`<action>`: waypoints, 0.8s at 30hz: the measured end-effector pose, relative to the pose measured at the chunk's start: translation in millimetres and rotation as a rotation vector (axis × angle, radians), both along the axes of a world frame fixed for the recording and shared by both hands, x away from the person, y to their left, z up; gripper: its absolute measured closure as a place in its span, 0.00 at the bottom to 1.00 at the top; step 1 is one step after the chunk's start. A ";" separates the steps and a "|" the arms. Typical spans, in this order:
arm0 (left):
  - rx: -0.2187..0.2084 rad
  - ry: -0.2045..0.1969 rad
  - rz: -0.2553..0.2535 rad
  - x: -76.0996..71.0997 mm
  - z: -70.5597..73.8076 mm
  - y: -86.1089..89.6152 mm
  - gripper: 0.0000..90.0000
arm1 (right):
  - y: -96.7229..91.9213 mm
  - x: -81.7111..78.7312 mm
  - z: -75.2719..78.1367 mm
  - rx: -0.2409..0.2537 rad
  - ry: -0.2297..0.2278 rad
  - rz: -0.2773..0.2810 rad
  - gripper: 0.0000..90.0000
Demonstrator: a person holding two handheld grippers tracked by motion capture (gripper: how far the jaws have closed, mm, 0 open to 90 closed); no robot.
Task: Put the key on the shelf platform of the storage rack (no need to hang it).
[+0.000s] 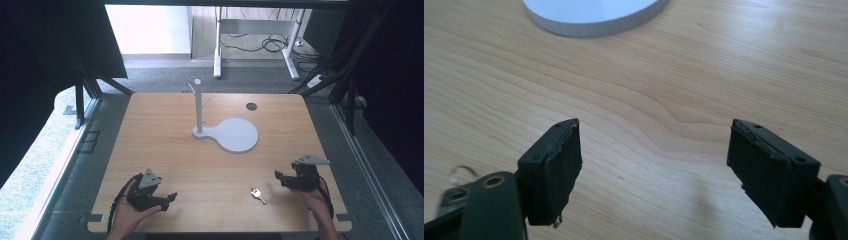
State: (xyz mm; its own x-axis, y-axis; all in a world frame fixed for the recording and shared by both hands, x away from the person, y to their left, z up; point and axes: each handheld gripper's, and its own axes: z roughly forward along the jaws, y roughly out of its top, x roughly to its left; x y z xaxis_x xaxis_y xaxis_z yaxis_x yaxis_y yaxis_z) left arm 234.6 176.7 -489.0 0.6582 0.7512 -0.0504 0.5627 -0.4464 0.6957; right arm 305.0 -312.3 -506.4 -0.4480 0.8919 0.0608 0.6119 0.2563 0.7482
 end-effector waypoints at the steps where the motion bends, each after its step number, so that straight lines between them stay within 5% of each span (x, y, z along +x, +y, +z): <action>1: -0.001 0.001 0.002 0.1 -0.1 0.6 0.26 | -0.3 -0.2 0.9 0.017 0.003 0.007 0.26; 6: -0.003 -0.006 0.003 -1.0 1.9 1.5 0.26 | -0.3 -2.6 1.9 0.020 -0.007 0.040 0.27; 24: -0.001 -0.002 -0.002 -0.8 1.3 0.4 0.26 | -5.3 1.6 -7.4 0.008 0.052 0.019 0.32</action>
State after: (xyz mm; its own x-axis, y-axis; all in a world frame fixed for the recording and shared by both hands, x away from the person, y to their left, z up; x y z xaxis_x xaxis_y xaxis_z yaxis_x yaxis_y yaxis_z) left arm 233.8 177.2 -487.7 0.6596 0.7500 -0.0496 0.5603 -0.4466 0.6976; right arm 306.6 -317.6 -513.8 -0.4611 0.8826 0.0918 0.6453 0.2625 0.7175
